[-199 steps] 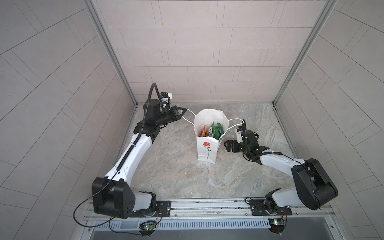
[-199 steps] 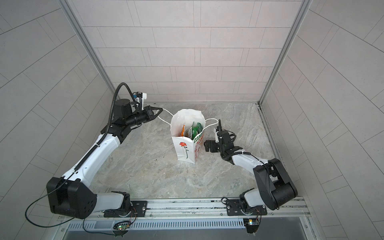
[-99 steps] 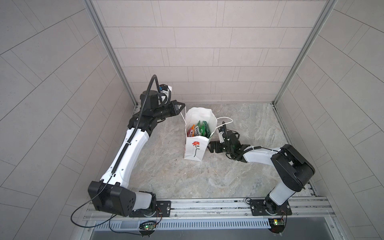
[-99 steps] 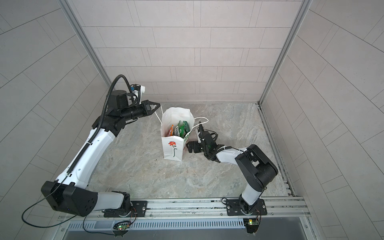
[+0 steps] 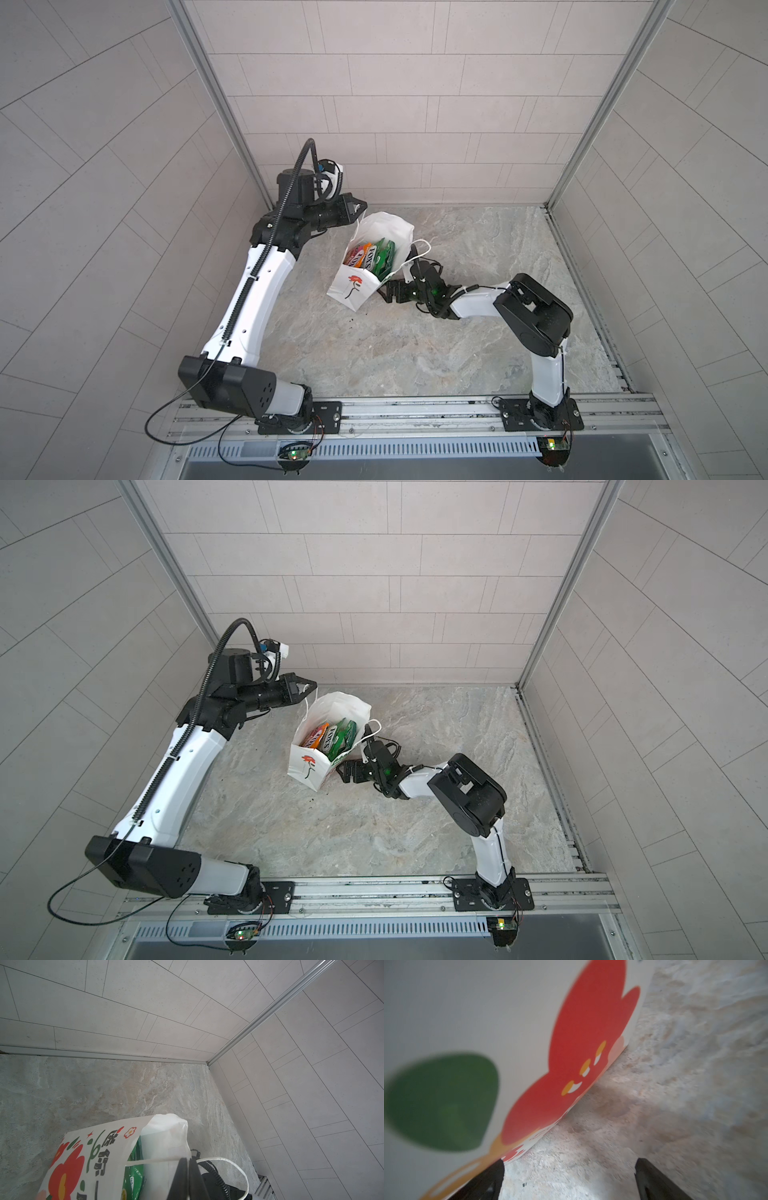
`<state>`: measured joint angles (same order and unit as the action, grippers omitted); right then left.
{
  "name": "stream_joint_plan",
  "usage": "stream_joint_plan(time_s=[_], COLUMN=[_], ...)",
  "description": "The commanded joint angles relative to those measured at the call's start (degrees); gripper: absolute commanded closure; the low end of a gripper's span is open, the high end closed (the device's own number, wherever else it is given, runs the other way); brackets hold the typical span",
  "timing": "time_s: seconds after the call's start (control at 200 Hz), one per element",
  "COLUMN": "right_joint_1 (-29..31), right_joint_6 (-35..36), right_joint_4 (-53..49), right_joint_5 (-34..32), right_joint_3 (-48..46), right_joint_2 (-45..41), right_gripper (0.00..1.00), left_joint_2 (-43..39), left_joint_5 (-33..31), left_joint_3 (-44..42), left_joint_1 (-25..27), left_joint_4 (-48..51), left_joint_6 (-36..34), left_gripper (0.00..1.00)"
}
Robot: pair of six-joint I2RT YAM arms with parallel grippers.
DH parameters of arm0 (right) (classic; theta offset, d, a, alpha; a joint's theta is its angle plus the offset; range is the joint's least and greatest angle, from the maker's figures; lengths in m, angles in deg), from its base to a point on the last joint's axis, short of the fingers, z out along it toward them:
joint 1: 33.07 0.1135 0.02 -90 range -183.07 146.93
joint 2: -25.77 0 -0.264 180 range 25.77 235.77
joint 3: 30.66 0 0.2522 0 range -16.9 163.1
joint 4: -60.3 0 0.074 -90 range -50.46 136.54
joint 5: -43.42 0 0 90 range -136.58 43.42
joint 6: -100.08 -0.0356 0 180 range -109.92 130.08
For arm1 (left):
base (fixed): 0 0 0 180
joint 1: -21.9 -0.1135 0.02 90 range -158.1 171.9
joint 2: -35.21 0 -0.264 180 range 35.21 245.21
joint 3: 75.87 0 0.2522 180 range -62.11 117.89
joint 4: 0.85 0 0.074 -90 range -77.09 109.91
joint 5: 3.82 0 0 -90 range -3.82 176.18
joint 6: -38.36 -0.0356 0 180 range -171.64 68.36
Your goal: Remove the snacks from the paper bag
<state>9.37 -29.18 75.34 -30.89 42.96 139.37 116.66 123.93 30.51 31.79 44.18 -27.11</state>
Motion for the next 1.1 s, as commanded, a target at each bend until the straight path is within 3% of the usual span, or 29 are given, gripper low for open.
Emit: stream_joint_plan(time_s=[0.0, 0.27, 0.5, 0.61, 0.755, 0.896, 1.096], right_joint_1=[0.82, -1.32, -9.38, -12.39, -14.08, -15.39, -15.50], right_joint_6=[-1.25, 2.75, 3.98, 5.72, 9.41, 10.44, 11.42], right_joint_4=[3.46, -2.96, -7.63, -17.03, -30.53, -39.72, -45.66], right_joint_5=[1.00, -2.38, -4.49, -7.99, -17.77, -21.91, -13.22], right_joint_3=[2.00, -6.77, -22.01, -25.73, -25.47, -22.80, -18.88], right_joint_2=[0.96, -6.57, -20.00, -28.57, -39.61, -49.07, -57.27], right_gripper=[0.01, 0.01, 0.01, 0.01, 0.01, 0.01, 0.03], left_joint_2=[-2.05, -2.42, -2.53, -2.87, -3.83, -5.04, -6.74], left_joint_5=[3.48, 1.09, -3.53, -5.22, -7.28, -7.94, -8.52], left_joint_3=[1.90, -1.66, -4.52, -5.54, -7.87, -10.43, -12.88], left_joint_1=[1.23, 7.71, 13.41, 15.36, 17.58, 19.18, 20.89], left_joint_4=[-3.41, -3.41, -3.41, -3.49, -4.82, -7.36, -9.21], left_joint_6=[-1.06, -2.20, -3.09, -2.80, -2.11, -0.27, 1.73], left_gripper=[1.00, 1.00, 1.00, 1.00, 1.00, 1.00, 1.00])
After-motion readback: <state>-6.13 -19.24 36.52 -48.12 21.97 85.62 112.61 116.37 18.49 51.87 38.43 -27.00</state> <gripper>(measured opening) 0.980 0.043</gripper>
